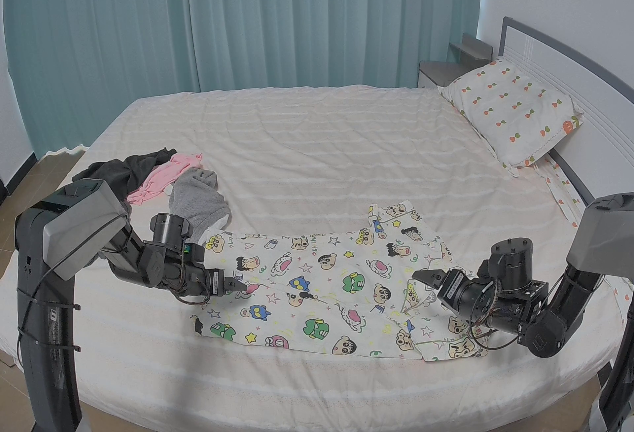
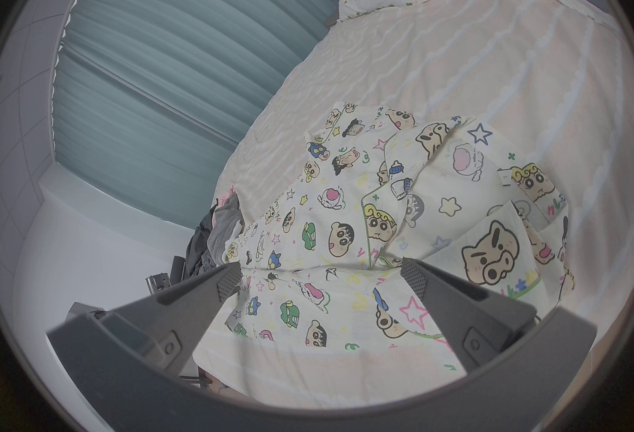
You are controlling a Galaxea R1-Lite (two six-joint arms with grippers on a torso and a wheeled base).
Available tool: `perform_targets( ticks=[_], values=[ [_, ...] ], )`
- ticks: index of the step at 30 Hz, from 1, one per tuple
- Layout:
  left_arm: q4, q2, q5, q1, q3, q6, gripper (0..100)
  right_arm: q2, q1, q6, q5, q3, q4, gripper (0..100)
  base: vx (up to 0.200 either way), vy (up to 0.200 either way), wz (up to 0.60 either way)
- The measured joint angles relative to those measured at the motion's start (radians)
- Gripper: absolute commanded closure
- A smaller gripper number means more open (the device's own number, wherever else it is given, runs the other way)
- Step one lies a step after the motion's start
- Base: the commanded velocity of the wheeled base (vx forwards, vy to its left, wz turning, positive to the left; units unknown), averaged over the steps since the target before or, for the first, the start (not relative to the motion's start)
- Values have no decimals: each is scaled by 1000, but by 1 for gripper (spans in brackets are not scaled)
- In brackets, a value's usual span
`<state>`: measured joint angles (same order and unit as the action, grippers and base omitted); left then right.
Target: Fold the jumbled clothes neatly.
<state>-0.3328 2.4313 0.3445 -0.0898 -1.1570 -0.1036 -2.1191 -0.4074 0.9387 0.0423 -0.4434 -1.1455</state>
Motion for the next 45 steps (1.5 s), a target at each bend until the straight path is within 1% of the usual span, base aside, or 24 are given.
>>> perform_targets(
  ticks=[13,14,29,45],
  values=[
    [-4,23,7,1,14,12,0,-16,0,0,0,3,-29,0,0,0,0],
    [-6,24,7,1,17,12,100,-17,0,-1,0,3,-29,0,0,0,0],
    [-4,8,6,9,64,10,100,-25,0,-1,-1,3,-29,0,0,0,0],
    [2,-85,-10,24,170,15,100,-25,0,-1,0,3,-29,0,0,0,0]
  ],
)
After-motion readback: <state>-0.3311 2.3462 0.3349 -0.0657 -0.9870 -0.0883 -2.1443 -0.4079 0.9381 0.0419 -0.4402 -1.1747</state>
